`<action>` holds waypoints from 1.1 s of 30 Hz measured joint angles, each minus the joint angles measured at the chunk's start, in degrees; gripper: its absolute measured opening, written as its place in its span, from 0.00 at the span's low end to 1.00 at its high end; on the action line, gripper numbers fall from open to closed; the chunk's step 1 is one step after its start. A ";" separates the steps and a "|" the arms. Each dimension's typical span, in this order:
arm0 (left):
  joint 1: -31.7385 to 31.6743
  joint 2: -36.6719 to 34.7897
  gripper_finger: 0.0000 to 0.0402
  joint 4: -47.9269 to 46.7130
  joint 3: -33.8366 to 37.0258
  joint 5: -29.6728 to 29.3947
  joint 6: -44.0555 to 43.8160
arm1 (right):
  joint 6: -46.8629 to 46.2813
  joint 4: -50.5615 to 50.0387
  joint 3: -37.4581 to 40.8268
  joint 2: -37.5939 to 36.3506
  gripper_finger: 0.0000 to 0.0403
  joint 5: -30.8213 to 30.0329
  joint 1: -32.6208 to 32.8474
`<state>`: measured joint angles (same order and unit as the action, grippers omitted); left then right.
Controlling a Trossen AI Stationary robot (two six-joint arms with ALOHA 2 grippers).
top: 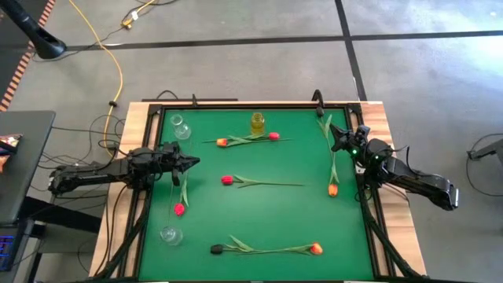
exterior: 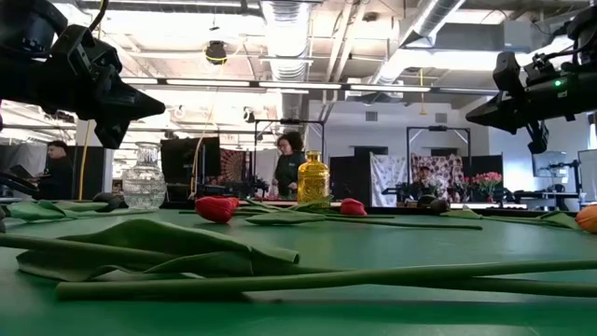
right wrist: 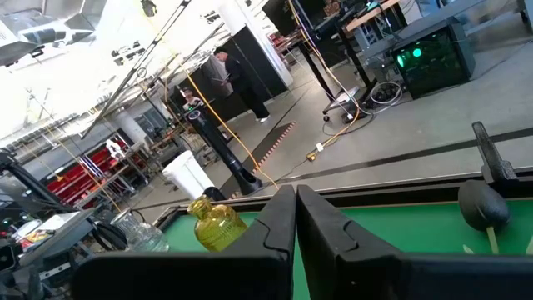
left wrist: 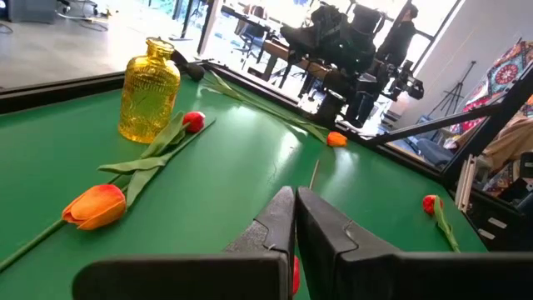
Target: Sort flowers into vase by color
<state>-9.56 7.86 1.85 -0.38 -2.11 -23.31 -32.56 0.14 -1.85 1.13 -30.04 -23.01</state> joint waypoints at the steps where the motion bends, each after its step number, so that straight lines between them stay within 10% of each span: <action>1: -0.02 0.00 0.00 0.00 0.00 0.00 -0.02 | 0.00 0.00 0.00 0.00 0.11 0.02 -0.01; 33: -0.01 0.00 0.00 0.59 -0.02 -3.05 -0.07 | 0.00 0.01 0.01 0.00 0.11 0.01 -0.01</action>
<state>-9.57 7.86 2.44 -0.40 -5.16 -23.38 -32.56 0.16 -1.84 1.13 -30.03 -23.01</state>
